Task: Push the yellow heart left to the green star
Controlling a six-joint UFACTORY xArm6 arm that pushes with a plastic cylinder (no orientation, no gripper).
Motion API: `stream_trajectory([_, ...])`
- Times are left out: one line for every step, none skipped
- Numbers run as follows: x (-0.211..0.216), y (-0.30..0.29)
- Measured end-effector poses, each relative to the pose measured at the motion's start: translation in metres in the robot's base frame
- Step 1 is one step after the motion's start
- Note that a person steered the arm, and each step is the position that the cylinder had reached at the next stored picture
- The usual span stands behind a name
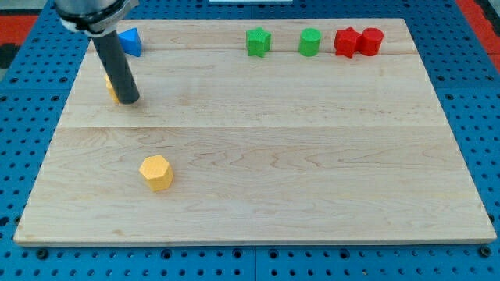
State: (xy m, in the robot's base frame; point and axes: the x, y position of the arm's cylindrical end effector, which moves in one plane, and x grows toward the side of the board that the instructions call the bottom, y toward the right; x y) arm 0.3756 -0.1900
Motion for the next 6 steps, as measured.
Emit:
stream_trajectory([0.014,-0.008])
stream_trajectory([0.029,-0.04])
stream_trajectory([0.018,-0.073])
stream_trajectory([-0.006,-0.062])
stream_trajectory([-0.009,-0.021])
stream_trajectory([-0.017,0.013])
